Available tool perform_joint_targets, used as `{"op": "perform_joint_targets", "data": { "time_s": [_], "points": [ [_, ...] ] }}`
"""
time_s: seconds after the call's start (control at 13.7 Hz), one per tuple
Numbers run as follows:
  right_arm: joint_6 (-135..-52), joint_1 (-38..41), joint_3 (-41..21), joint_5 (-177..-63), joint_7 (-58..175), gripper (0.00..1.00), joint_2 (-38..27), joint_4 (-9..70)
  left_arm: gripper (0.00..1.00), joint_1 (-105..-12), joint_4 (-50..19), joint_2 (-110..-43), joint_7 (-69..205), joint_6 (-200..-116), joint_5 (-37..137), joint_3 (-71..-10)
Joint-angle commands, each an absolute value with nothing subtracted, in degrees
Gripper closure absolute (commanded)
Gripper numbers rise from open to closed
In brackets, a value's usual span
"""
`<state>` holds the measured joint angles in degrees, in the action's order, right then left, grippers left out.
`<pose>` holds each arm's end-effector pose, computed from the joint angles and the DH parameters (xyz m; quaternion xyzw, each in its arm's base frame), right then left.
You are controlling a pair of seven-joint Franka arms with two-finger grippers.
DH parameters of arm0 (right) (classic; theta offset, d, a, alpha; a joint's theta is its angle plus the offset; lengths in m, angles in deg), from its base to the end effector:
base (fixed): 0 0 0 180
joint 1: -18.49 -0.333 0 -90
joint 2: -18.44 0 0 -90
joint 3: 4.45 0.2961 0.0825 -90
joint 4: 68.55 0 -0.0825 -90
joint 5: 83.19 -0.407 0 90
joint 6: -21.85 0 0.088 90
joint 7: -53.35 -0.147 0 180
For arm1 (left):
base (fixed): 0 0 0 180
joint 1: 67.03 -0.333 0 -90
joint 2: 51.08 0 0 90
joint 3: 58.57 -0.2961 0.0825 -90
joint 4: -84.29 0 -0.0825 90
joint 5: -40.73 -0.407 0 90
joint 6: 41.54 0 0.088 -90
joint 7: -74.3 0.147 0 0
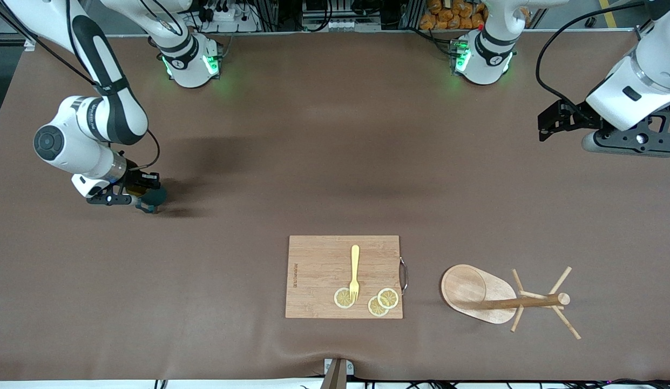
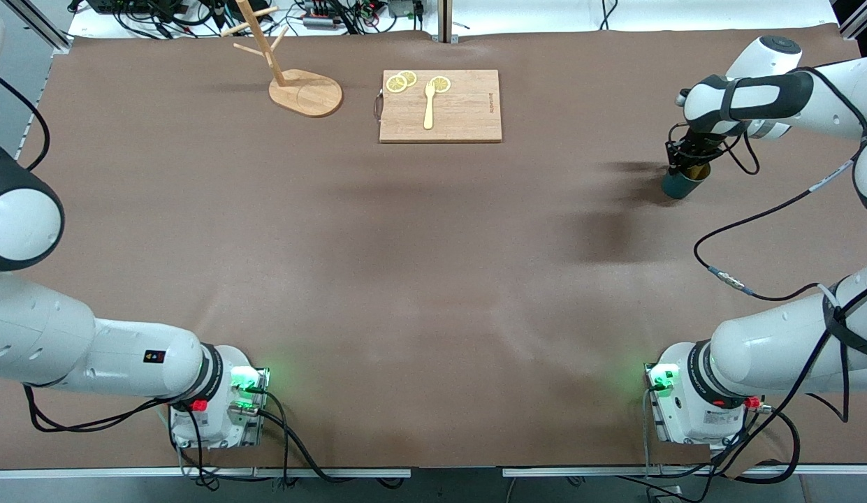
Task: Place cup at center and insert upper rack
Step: 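Carry the teal mug with the right gripper toward the table middle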
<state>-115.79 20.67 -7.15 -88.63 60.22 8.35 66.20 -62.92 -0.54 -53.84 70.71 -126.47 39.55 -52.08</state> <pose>0.5023 -0.0406 0.1681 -0.9975 0.0196 0.0595 0.0318 0.5718 -0.1024 0.5736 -0.9979 0.0604 0.0219 0.0103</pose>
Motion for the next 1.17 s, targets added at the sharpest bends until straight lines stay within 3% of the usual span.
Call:
{"op": "perform_joint_targets", "data": {
  "time_s": [0.0, 0.44, 0.73, 1.09],
  "points": [
    [-116.23, 20.69, -6.91, -88.99, 59.50, 1.00, 9.65, 67.42, 0.00, -63.34, -0.44, -53.71, 70.96, -125.91, 39.06, -51.63],
    [-110.27, 18.85, -6.56, -89.08, 56.89, 1.00, 13.60, 65.76, 0.00, -63.25, -0.35, -53.80, 71.05, -125.91, 39.15, -51.63],
    [-101.13, 10.69, -6.56, -89.08, 41.09, 1.00, 16.42, 61.02, 0.00, -63.34, -0.44, -53.80, 71.05, -125.91, 39.06, -51.63],
    [-99.97, -3.46, -6.47, -89.17, 15.26, 1.00, 16.95, 58.11, 0.00, -63.34, -0.44, -54.06, 71.05, -125.91, 39.06, -51.63]
  ]
}}
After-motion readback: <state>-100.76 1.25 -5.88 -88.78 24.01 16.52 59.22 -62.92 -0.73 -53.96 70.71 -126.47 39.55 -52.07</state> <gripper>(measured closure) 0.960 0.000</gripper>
